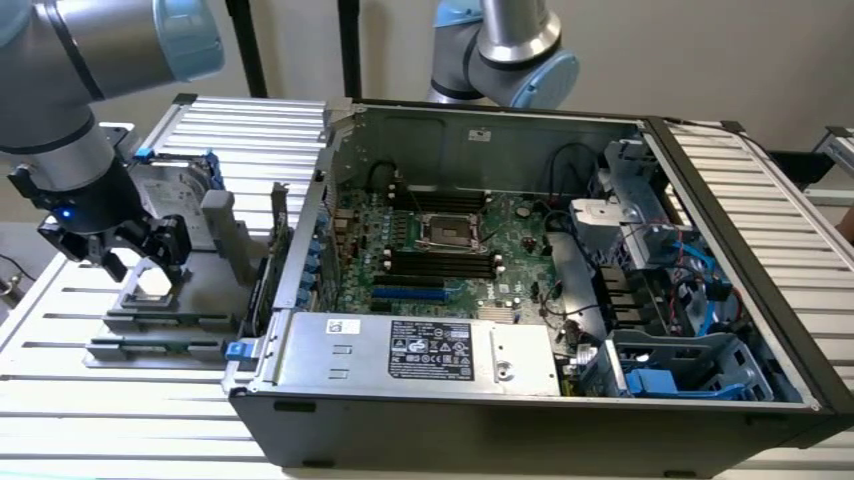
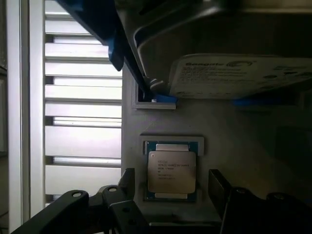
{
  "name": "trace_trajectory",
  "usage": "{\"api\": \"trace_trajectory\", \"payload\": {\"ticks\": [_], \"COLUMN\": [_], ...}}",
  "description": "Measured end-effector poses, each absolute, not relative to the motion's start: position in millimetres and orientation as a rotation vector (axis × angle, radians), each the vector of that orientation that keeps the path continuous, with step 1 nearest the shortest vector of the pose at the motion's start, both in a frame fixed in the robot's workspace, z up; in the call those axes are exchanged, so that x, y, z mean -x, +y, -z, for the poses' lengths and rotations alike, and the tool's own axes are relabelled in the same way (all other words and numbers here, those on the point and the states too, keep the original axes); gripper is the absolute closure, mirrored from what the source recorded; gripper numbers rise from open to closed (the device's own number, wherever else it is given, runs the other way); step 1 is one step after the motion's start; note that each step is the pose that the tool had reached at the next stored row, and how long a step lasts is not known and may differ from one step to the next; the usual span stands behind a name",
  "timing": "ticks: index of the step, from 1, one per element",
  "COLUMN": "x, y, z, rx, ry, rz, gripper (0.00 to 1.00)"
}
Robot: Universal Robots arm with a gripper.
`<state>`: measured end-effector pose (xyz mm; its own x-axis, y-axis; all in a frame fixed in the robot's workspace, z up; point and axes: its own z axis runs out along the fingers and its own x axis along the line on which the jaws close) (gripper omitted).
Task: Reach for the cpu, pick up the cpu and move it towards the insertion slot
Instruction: 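Pick up the cpu and move it towards the insertion slot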
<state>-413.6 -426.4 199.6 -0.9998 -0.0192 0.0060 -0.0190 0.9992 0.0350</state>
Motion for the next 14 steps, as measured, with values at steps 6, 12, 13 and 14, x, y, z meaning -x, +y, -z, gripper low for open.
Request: {"api": "trace_trajectory", "payload": {"ticks": [6, 12, 13, 14], "x": [413.5, 413.5, 413.5, 413.4], "y": [-422.1, -421.5, -421.5, -421.5], "z": [-198.4, -195.6, -195.0, -194.3], "rx": [-0.03, -0.03, -0.03, -0.03], "ry": [-3.135, -3.135, -3.135, -3.135], "rz": [0.055, 0.052, 0.051, 0.05], "gripper": [0.29, 0.29, 0.29, 0.29]}}
